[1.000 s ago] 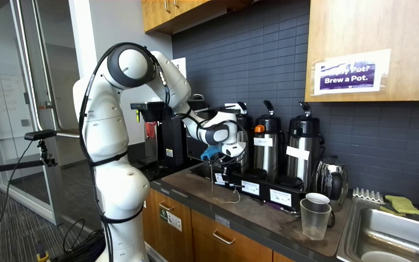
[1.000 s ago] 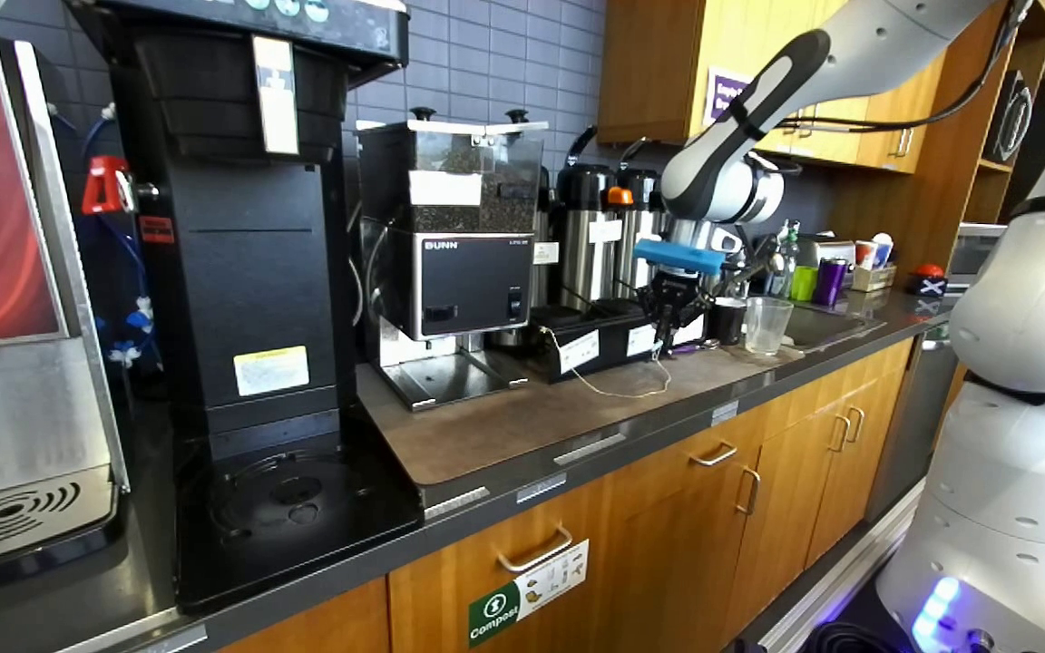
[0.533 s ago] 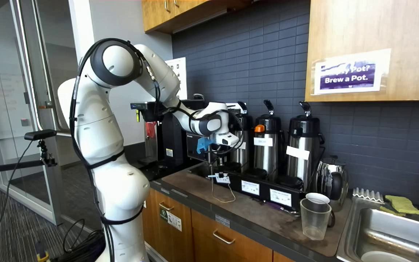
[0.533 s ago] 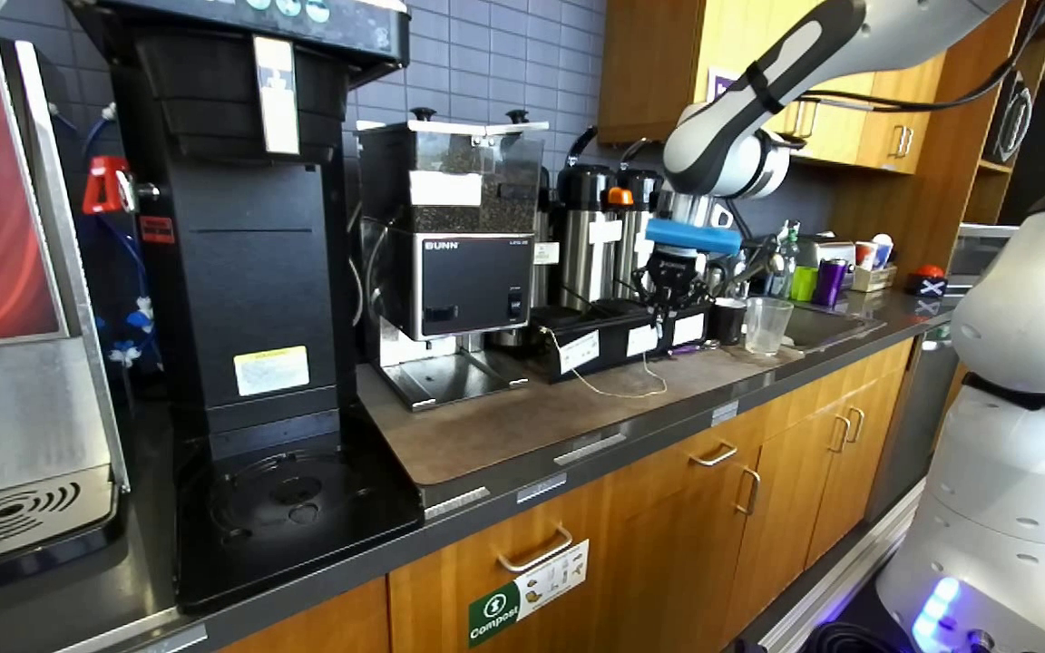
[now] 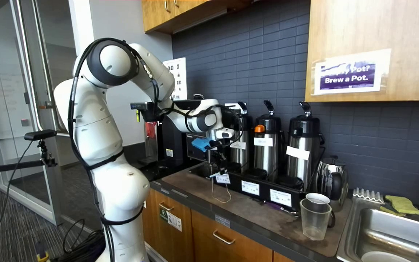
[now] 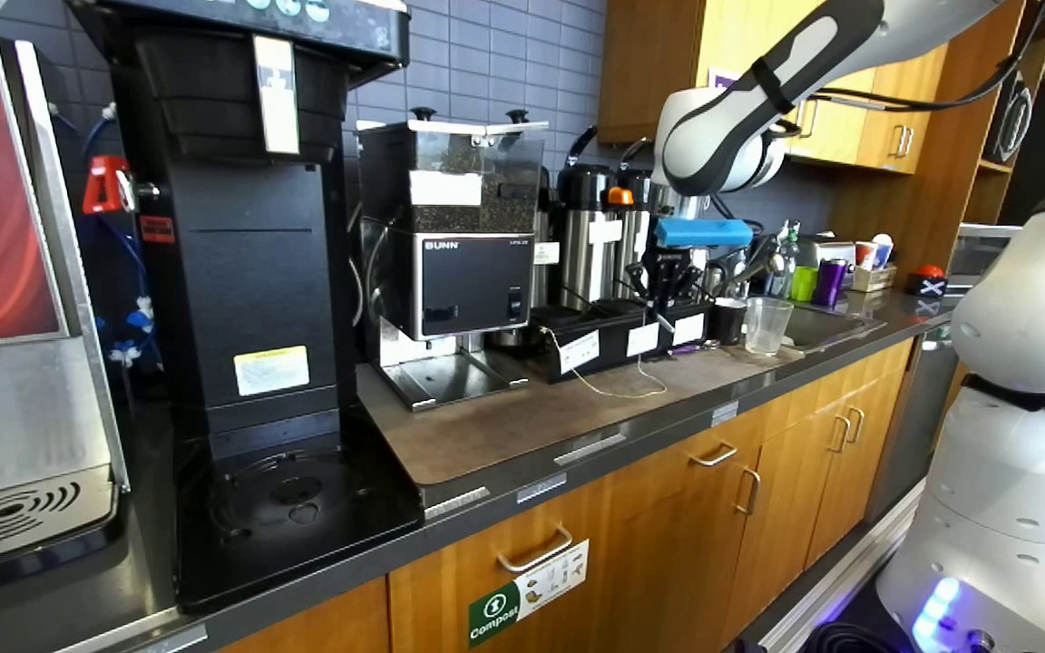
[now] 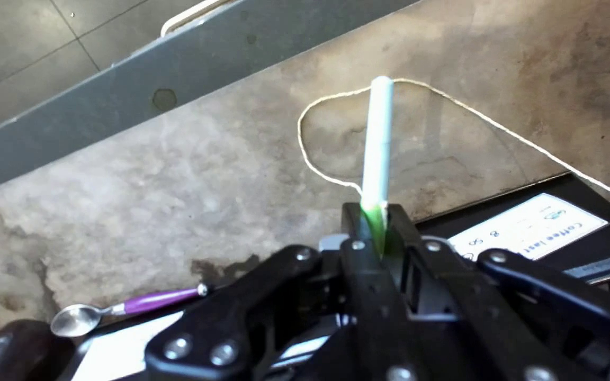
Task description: Pick up the black marker from the counter and put it in the black bowl in the middle
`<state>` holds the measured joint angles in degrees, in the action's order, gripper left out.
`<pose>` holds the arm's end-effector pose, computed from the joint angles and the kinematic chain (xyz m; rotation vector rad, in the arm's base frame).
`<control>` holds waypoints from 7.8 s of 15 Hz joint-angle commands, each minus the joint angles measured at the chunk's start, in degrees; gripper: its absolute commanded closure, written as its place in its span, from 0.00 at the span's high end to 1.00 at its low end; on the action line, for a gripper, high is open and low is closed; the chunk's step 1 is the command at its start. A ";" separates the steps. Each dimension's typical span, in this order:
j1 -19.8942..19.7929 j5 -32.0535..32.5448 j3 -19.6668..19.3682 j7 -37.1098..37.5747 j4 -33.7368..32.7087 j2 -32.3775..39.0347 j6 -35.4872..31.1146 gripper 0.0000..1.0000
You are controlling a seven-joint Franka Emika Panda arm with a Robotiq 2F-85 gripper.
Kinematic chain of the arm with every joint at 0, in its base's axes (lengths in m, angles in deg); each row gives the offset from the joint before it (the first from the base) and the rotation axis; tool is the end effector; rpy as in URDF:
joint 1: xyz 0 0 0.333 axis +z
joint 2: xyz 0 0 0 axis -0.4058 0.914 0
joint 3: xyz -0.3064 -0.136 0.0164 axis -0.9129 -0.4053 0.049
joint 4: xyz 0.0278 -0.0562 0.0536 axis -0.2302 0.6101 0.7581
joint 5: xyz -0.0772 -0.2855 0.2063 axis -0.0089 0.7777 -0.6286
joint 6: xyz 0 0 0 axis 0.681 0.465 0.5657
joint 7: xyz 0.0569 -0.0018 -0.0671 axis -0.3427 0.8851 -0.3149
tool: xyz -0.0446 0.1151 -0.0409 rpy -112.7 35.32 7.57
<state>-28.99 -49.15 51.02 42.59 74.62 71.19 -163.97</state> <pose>0.4160 -0.0278 0.4057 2.9892 -0.6713 0.2365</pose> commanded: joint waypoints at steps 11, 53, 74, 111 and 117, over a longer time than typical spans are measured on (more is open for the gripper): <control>-7.78 28.97 3.52 6.64 0.45 1.75 -27.16 0.03; -17.35 128.86 8.52 105.08 -17.99 19.38 -31.08 0.03; -17.34 139.53 9.33 118.68 -18.35 22.29 -26.24 0.62; -31.47 136.37 26.39 127.32 5.09 8.71 -62.11 1.00; -38.46 127.31 29.79 122.61 8.70 11.07 -61.51 1.00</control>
<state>-63.60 81.33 78.53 165.19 81.70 81.34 -224.99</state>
